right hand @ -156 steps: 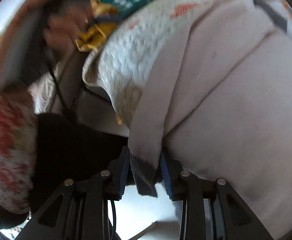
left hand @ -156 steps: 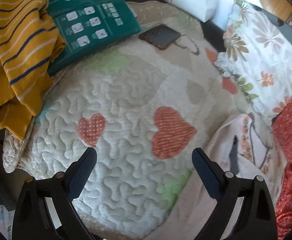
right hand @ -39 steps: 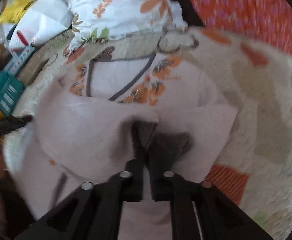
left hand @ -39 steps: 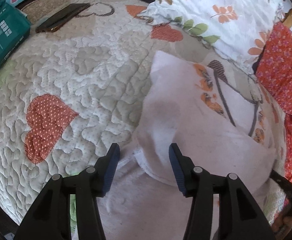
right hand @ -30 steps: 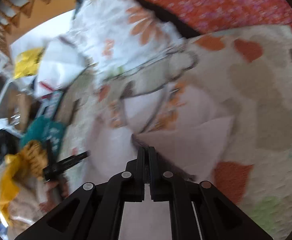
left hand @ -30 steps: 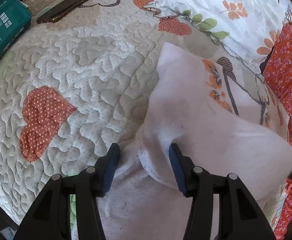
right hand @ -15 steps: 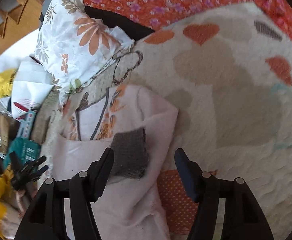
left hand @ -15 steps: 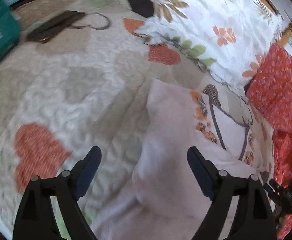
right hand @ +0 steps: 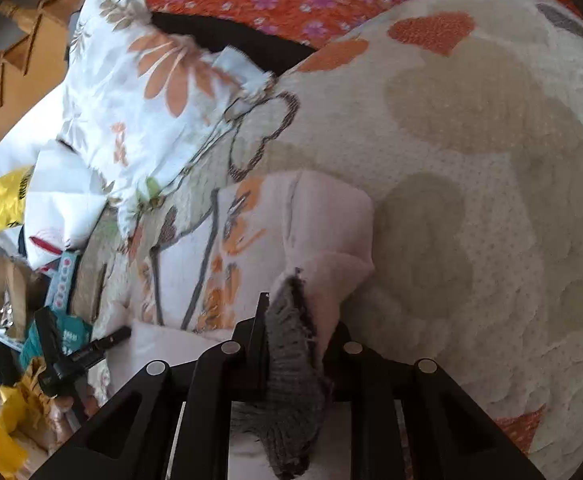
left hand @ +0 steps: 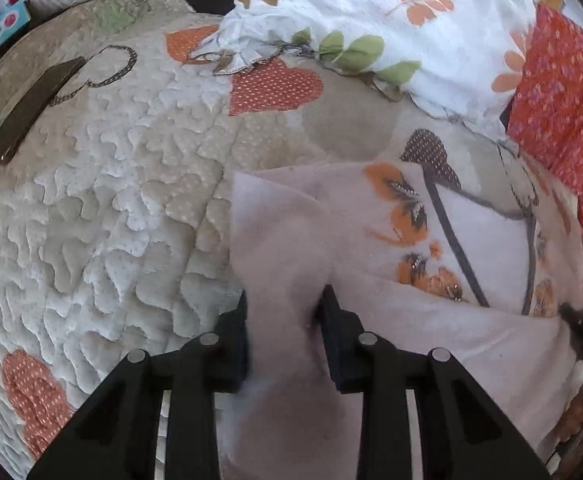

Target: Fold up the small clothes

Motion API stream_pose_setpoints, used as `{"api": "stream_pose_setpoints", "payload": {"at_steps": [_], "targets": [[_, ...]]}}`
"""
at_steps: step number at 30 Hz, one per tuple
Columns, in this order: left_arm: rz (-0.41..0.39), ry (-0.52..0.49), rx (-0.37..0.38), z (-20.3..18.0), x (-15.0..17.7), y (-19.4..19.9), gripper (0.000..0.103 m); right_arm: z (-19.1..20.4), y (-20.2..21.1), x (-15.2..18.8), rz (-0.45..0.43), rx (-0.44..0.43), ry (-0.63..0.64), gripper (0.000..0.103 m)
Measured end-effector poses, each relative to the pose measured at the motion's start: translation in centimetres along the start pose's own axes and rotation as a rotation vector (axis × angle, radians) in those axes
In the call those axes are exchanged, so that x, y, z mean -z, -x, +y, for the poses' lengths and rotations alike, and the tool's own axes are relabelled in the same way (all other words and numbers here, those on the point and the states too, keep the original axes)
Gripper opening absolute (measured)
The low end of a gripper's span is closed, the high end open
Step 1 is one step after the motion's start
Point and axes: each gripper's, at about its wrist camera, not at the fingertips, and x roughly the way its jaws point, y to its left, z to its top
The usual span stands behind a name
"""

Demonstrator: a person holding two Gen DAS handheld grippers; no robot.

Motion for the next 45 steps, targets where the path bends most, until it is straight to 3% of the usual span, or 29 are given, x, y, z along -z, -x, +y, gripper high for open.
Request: {"api": "stream_pose_setpoints", "payload": {"at_steps": [3, 4, 7, 10, 14, 22, 33, 37, 45], "targets": [[0.002, 0.055, 0.04, 1.4, -0.1, 0.2, 0.035, -1.6, 0.4, -0.3, -0.009, -0.019, -0.076, 0.021], [0.007, 0.075, 0.047, 2.0, -0.1, 0.5, 0.042, -2.3, 0.8, -0.4, -0.018, -0.027, -0.11, 0.023], [-0.019, 0.118, -0.012, 3.7, 0.6, 2.2, 0.064, -4.2, 3.2, -0.5, -0.057, 0.011, -0.188, 0.03], [-0.057, 0.132, -0.065, 5.2, 1.8, 4.0, 0.073, -4.2, 5.9, 0.0, -0.065, 0.049, -0.132, 0.034], [-0.03, 0.131, -0.052, 6.9, 4.5, 5.1, 0.073, -3.7, 8.8, 3.1, -0.021, 0.08, -0.044, 0.036], [0.029, 0.096, -0.045, 6.9, 9.1, 7.0, 0.073, -4.1, 9.6, 10.7, 0.111, -0.009, -0.072, 0.038], [0.095, 0.031, -0.155, 4.2, 16.2, 10.3, 0.073, -4.7, 11.9, 16.1, 0.078, -0.119, -0.136, 0.042], [0.061, 0.012, -0.221, 3.7, 18.6, 12.6, 0.073, -4.8, 12.4, 16.4, 0.068, -0.122, -0.152, 0.043], [-0.08, -0.015, -0.401, 4.4, 21.4, 16.3, 0.073, -2.9, 13.4, 17.6, 0.051, -0.077, -0.077, 0.05]]}}
